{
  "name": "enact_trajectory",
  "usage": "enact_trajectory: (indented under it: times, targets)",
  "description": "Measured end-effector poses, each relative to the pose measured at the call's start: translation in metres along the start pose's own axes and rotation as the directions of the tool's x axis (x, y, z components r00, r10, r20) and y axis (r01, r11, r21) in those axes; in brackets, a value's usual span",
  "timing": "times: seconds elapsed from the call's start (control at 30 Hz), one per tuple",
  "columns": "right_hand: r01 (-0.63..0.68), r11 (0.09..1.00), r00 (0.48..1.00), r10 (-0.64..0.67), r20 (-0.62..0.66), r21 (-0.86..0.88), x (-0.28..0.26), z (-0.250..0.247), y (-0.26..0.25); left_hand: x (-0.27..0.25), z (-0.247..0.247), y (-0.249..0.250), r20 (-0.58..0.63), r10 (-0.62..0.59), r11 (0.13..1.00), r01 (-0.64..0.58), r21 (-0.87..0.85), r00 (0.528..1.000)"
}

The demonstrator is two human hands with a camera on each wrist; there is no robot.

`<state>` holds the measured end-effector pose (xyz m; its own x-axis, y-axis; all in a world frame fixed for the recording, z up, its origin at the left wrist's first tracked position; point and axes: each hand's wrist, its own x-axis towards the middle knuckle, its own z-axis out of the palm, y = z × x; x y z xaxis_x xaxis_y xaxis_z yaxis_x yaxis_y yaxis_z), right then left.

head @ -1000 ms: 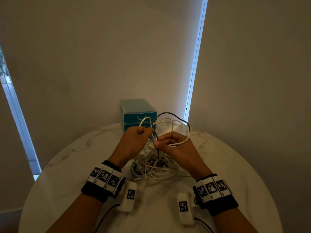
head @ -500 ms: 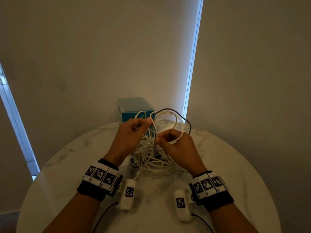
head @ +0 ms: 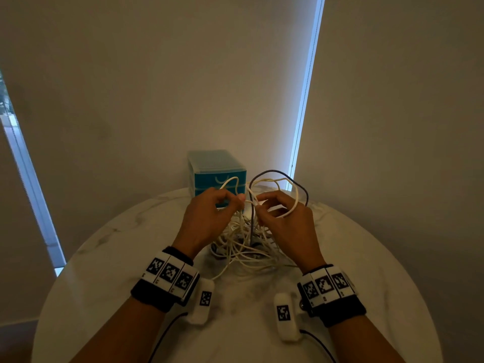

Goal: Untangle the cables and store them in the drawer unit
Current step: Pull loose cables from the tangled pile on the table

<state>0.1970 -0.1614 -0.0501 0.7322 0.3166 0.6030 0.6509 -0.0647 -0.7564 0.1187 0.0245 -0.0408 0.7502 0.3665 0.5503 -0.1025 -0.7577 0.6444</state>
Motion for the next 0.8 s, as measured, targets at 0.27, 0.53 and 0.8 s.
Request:
enact_trajectory:
  times: [0.27, 0.53, 0.8]
  targets:
    - [-0.121, 0.758, 0.919, 0.330, -0.217, 0.641, 0.023, -0.032, -0.006, 0.004, -0.006, -0.013, -0.087, -0.158, 0.986, 0.161, 0.030, 0.984]
    - [-0.182, 0.687, 0.942, 0.327, -0.076, 0.704, 0.017, -0.026, -0.014, -0.005, -0.001, 0.022, -0.028, 0.000, 0.935, -0.010, -0.355, 1.000]
    - [-0.324, 0.853, 0.937, 0.348, 0.019, 0.409, 0.013, -0.040, -0.019, 0.003, -0.015, 0.015, -0.274, -0.165, 0.791, -0.039, -0.610, 0.948]
